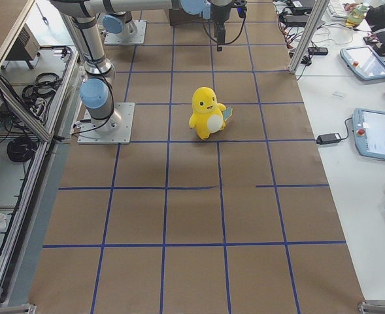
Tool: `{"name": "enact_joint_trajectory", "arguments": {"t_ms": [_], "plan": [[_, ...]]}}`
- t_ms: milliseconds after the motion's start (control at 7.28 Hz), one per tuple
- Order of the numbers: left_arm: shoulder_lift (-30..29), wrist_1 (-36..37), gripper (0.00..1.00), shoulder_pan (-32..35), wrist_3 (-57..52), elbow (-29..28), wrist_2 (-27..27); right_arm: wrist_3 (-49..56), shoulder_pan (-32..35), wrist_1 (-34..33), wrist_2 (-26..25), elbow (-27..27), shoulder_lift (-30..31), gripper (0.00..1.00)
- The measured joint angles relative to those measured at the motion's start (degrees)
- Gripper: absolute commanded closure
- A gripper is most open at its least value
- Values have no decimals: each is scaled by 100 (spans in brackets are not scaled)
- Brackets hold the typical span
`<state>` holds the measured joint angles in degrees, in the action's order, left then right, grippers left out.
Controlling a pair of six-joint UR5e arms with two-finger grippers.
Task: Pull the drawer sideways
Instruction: 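Lower the left gripper around the white drawer handle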
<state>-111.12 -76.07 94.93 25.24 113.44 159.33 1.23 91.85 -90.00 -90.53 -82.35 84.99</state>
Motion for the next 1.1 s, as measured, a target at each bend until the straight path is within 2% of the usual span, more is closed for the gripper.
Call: {"name": "enact_joint_trajectory", "arguments": {"t_ms": [275,824,1099], "plan": [[-38,-97,10,0,6,17,308,0,0,0,0,0,0,0],[-69,-124,10,-183,20,72,357,0,0,0,0,0,0,0],[-73,-122,14,-217,16,134,366,0,0,0,0,0,0,0]]}}
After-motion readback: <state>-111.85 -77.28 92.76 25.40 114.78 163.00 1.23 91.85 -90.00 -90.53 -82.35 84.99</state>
